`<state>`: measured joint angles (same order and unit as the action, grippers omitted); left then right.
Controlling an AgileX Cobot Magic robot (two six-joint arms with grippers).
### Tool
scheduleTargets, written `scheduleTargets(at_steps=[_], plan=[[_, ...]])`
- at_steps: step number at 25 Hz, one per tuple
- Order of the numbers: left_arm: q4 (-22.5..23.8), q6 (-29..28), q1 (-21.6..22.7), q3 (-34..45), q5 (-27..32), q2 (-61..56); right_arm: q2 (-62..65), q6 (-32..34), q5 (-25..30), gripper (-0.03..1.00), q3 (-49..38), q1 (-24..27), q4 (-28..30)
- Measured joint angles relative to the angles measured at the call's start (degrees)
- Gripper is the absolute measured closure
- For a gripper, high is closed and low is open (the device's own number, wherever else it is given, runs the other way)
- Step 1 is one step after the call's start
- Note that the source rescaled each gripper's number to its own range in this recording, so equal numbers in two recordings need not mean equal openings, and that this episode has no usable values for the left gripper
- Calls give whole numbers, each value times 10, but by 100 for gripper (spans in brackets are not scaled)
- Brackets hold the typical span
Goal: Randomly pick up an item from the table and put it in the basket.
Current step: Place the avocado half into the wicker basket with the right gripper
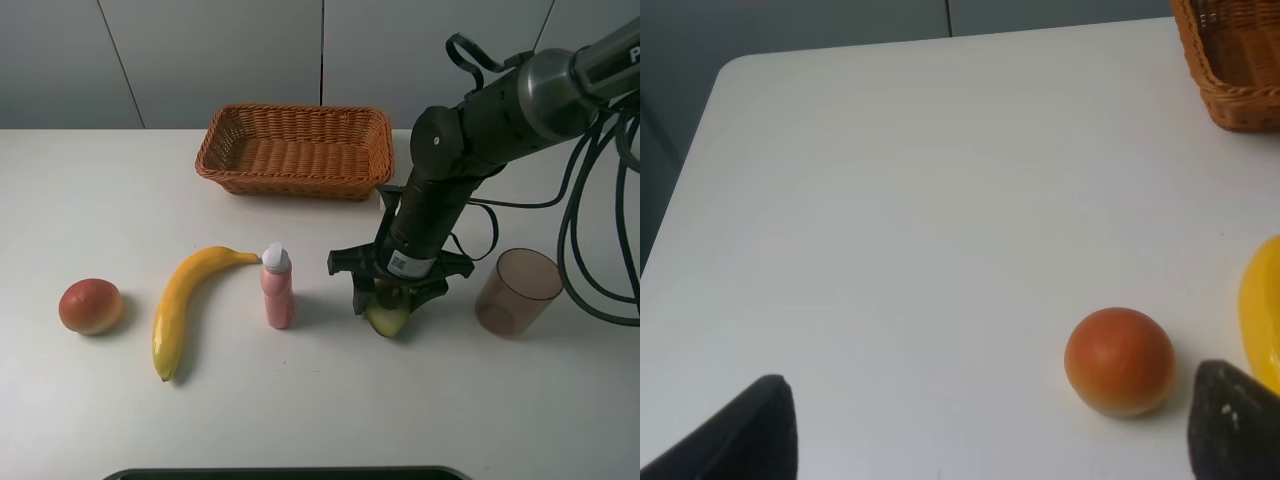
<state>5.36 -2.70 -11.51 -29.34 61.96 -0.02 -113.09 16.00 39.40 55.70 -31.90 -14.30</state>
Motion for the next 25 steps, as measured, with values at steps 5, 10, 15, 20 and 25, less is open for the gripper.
scheduleTargets(at_steps=[5,10,15,20,25], plan=[[0,0,0,0,0,0,0,-1,4,96,1,0,1],[0,0,0,0,0,0,31,-1,42,96,15,0,21],[0,0,0,0,0,0,86,-2,102,96,126,0,82],[0,0,0,0,0,0,77,-7,144,96,299,0,158],[0,0,0,0,0,0,11,-24,148,96,464,0,173]])
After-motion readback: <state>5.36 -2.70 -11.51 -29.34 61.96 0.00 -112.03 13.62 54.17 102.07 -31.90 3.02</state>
